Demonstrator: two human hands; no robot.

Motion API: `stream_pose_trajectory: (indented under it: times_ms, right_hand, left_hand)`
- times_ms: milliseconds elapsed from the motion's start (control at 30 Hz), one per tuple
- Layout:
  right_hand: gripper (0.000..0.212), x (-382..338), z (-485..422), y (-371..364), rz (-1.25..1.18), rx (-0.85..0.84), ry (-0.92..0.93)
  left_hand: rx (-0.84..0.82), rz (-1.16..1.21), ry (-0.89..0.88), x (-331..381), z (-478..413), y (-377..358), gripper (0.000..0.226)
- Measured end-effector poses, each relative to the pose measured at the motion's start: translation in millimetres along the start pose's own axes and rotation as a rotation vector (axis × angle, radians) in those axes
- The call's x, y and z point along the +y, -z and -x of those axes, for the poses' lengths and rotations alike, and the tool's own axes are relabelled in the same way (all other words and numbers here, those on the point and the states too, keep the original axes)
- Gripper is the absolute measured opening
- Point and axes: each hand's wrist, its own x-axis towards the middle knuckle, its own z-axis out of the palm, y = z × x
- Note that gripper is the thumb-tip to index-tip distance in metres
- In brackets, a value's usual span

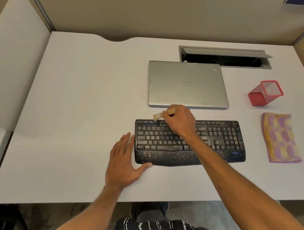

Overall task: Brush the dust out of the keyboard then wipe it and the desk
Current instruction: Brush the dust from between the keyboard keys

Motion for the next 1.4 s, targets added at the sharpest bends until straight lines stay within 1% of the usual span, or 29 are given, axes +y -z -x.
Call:
stream_pose_trajectory:
  times_ms: [100, 233, 333, 433, 533, 667, 767, 900, 967, 1067, 1100, 1167, 1233, 1333, 1400]
  right_hand:
    - [0.021, -4, 1, -6, 0.013, -0.034, 0.011]
    - [0.019, -5, 0, -4, 0.064, 0.062, -0.023]
    - [0.021, -5, 0, -3, 0.015, 0.011, -0.013]
    - [0.020, -5, 1, -4, 0.023, -0.048, -0.004]
    - [0.021, -6, -2, -2, 0.012, -0.063, -0.003]
    - [0.020, -4, -6, 1, -0.014, -0.029, 0.006]
    - [0.022, 3, -5, 3, 0.028, -0.052, -0.023]
    - [0.022, 10, -8, 11, 0.020, 0.044, -0.118]
    - [0.021, 12, -8, 14, -0.016, 0.069, -0.109]
    - [0.017, 12, -5, 14, -0.009, -0.052, -0.067]
    - [0.017, 13, -4, 13, 0.009, -0.069, -0.072]
    - [0.019, 14, -1, 12, 0.043, -0.003, -0.097]
    - [0.019, 14, 0, 12, 0.023, 0.065, -0.099]
    - [0.018, 13, 2, 9, -0.011, 0.015, -0.056]
    - [0.018, 15, 5, 7, 0.016, 0.009, -0.060]
  left_hand:
    - [0.003, 0.003, 0.000, 1, -1, 0, 0.122]
    - [-0.002, 0.003, 0.005, 0, -1, -1, 0.122]
    - [0.010, 0.007, 0.004, 0, 0, 0, 0.122]
    - [0.009, 0.013, 0.005, 1, 0, 0, 0.121]
    - [0.008, 0.010, 0.007, 1, -1, 0, 0.121]
    - [0.005, 0.006, 0.002, 1, -1, 2, 0.120]
    - [-0.004, 0.003, 0.007, 2, -1, 1, 0.121]
    - [-0.010, 0.005, 0.009, 1, 0, 1, 0.121]
    - [-0.011, 0.009, 0.010, 1, -1, 1, 0.121]
    - [-0.010, 0.007, 0.013, 1, 0, 0, 0.121]
    - [-0.007, 0.005, 0.011, 1, 0, 0, 0.121]
    - [-0.006, 0.007, 0.008, 1, 0, 0, 0.120]
    - [-0.006, 0.000, 0.007, 1, 0, 0, 0.121]
    - [-0.007, 0.000, 0.012, 1, 0, 1, 0.120]
    - [-0.007, 0.007, 0.014, 1, 1, 1, 0.120]
